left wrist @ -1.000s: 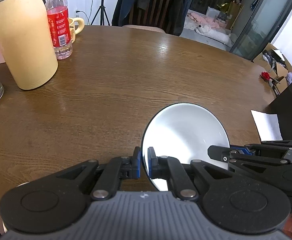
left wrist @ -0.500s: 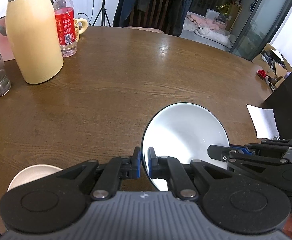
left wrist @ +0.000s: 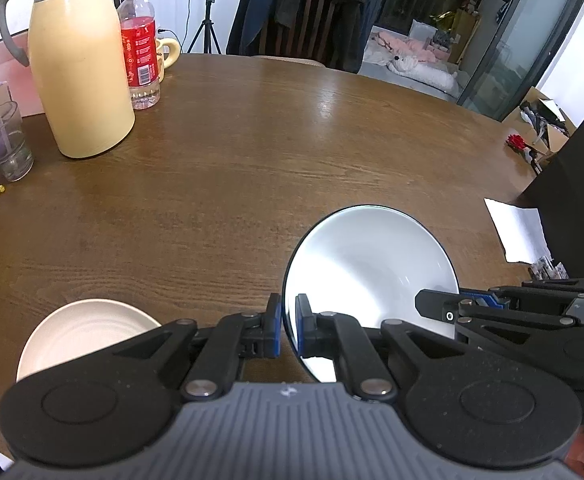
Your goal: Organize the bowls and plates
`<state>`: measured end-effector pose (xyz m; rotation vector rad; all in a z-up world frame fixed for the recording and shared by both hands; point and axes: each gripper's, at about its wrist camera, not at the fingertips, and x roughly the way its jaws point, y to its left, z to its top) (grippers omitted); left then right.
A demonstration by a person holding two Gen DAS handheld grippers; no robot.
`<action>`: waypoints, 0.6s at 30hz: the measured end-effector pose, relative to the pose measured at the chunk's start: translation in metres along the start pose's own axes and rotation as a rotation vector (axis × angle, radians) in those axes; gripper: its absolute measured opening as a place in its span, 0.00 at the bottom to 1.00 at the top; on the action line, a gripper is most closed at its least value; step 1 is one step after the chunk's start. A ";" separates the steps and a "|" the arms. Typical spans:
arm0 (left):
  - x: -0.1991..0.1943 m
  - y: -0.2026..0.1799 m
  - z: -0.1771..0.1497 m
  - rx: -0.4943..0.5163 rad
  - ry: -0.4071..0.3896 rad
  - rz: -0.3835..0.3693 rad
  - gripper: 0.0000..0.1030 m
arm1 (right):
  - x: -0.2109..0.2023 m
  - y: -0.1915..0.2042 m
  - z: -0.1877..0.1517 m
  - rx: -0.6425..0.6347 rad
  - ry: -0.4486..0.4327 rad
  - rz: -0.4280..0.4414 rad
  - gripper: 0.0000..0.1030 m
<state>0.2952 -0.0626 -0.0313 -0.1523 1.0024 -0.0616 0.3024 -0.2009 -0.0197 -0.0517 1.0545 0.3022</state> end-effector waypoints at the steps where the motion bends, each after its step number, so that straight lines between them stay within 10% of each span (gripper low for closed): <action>1: -0.001 -0.001 -0.002 0.001 -0.001 -0.001 0.07 | -0.001 0.001 -0.002 0.000 0.000 -0.001 0.08; 18: -0.024 -0.007 -0.032 0.014 -0.006 -0.015 0.07 | -0.028 0.008 -0.037 0.011 -0.010 -0.019 0.08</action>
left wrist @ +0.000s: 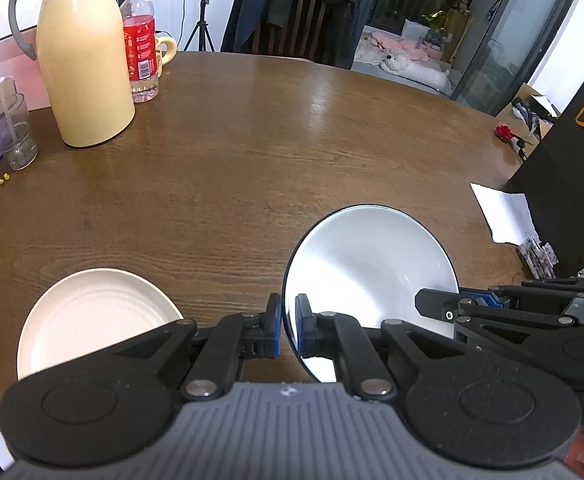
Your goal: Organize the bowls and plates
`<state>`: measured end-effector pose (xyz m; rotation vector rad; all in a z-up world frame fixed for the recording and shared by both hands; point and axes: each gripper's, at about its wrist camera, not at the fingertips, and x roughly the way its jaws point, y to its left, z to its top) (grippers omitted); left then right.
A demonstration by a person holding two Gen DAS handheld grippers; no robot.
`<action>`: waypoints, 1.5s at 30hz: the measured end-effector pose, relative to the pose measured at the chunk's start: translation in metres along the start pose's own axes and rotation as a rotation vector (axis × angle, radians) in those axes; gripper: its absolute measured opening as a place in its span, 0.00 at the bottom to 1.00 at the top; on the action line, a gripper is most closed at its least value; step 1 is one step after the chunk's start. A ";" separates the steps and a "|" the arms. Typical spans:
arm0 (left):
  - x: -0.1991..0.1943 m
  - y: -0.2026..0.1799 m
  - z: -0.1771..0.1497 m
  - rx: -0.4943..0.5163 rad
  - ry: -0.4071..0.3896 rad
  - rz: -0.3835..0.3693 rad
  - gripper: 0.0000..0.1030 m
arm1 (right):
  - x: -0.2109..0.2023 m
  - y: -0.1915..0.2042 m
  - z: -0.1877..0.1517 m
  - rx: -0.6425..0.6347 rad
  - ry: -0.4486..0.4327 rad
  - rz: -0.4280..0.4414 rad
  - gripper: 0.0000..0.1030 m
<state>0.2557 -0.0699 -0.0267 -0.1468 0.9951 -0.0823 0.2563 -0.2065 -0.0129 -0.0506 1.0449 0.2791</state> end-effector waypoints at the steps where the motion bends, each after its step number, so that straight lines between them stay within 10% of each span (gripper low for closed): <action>1: -0.001 -0.001 -0.002 0.002 0.000 -0.003 0.07 | -0.002 0.000 -0.002 0.002 -0.001 -0.001 0.08; 45: 0.008 -0.054 -0.051 0.095 0.077 -0.071 0.07 | -0.021 -0.041 -0.078 0.116 0.050 -0.078 0.08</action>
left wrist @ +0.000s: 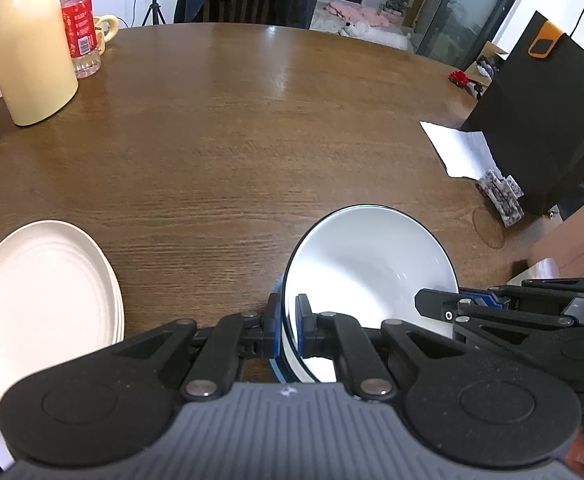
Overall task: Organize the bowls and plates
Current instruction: 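Lower the held small white bowl into the blue bowl with both grippers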
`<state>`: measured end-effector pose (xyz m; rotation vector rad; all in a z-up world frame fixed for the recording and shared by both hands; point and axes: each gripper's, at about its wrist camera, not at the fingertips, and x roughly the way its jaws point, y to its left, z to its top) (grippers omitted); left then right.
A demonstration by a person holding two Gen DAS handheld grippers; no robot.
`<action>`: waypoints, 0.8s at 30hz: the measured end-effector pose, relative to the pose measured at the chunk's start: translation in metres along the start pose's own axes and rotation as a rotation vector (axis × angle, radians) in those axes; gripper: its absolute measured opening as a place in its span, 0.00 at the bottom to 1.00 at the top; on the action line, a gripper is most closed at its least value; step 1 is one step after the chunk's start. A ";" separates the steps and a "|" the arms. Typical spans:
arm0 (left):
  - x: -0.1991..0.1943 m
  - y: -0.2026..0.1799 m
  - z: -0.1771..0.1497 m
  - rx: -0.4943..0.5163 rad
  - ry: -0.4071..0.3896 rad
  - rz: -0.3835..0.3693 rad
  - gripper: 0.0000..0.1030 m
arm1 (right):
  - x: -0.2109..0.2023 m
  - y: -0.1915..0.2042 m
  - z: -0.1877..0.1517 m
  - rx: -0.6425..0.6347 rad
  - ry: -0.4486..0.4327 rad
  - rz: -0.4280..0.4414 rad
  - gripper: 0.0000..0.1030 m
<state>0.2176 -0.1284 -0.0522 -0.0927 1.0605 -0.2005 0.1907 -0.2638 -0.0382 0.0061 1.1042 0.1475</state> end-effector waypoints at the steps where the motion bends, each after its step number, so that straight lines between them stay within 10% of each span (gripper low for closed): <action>1: 0.001 -0.001 -0.001 0.002 0.003 -0.001 0.07 | 0.001 -0.001 -0.001 0.003 0.003 -0.001 0.08; 24: 0.031 -0.005 -0.004 0.021 0.073 -0.002 0.07 | 0.030 -0.015 -0.008 0.036 0.072 -0.009 0.08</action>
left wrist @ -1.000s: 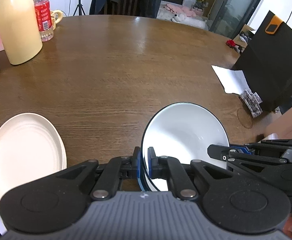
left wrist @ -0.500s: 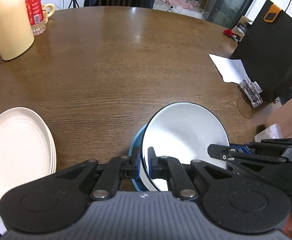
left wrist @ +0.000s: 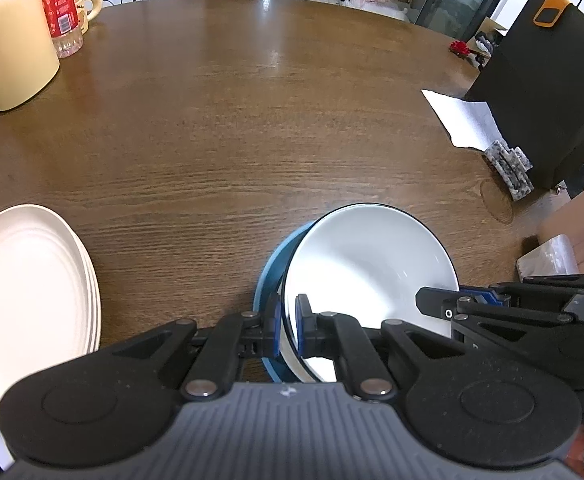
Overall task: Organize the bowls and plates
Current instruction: 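Lower the held small white bowl into the blue bowl with both grippers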
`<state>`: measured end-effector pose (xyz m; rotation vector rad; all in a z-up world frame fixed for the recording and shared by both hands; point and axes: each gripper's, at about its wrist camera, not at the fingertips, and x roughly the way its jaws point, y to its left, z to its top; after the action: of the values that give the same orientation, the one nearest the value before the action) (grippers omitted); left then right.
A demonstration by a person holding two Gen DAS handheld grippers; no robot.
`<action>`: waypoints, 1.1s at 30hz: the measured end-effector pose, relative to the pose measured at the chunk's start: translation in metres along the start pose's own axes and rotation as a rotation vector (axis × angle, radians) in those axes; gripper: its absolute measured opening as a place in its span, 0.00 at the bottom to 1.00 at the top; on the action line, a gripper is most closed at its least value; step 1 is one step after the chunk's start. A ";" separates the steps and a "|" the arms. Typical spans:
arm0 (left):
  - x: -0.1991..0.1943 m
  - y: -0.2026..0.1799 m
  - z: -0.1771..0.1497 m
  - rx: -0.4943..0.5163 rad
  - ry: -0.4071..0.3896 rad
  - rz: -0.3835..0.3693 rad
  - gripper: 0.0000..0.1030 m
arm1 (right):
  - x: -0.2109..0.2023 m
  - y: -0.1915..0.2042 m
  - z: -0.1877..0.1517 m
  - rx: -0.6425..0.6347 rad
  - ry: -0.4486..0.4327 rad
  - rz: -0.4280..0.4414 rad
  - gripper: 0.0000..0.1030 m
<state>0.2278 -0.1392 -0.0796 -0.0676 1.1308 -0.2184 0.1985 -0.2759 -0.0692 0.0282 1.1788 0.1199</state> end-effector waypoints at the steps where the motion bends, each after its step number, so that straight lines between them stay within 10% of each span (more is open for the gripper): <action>1: 0.001 0.000 0.000 0.000 0.002 0.000 0.07 | 0.001 0.000 0.000 0.000 0.002 0.000 0.08; 33: 0.011 -0.008 -0.001 0.037 0.052 0.049 0.08 | 0.022 0.005 0.004 -0.011 0.041 -0.020 0.09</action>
<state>0.2300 -0.1493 -0.0891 -0.0011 1.1783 -0.1984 0.2103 -0.2682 -0.0873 0.0046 1.2193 0.1097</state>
